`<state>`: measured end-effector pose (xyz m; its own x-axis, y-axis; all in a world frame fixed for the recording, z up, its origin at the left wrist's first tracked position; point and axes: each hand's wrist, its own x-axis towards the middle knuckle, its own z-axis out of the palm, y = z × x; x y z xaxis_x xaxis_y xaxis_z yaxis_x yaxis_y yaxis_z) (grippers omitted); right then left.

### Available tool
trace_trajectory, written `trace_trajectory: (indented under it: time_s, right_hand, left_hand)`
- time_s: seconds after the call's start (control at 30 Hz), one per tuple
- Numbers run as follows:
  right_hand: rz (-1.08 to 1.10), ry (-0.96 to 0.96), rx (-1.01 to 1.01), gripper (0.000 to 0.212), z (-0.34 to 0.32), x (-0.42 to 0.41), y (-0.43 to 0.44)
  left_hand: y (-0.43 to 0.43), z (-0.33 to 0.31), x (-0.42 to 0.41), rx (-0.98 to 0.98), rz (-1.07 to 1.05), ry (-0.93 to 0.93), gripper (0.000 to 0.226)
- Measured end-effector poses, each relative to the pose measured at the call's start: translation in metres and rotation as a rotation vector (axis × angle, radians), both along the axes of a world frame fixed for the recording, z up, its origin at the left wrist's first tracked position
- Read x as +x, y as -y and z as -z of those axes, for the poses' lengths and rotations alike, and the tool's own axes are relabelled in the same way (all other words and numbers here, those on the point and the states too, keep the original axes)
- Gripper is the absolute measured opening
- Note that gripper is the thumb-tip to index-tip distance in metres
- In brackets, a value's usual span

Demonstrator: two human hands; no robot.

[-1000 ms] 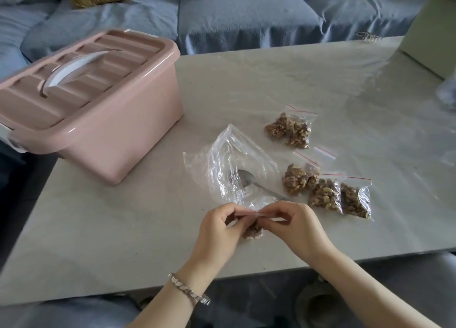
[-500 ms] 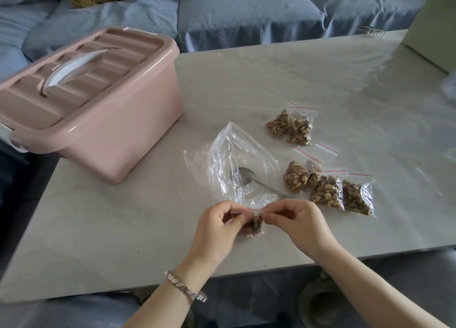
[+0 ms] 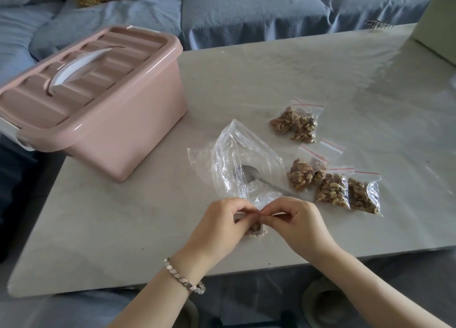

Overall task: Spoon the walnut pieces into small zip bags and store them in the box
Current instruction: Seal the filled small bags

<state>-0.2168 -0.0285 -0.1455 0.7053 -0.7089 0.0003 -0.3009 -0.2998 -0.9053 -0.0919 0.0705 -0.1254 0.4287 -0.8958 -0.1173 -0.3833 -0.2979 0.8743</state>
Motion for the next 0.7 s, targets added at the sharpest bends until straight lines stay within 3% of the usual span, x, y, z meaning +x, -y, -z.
trace_trajectory:
  time_s: [0.2,0.7]
  right_hand:
    - [0.001,0.039,-0.077,0.013,0.001,-0.002,-0.002]
    - [0.030,0.019,-0.103,0.010,-0.004,-0.007,0.004]
  left_hand:
    - [-0.003,0.009,-0.006,-0.074,0.064,0.318,0.006]
    - [-0.014,0.012,0.016,-0.097,-0.076,0.426,0.018]
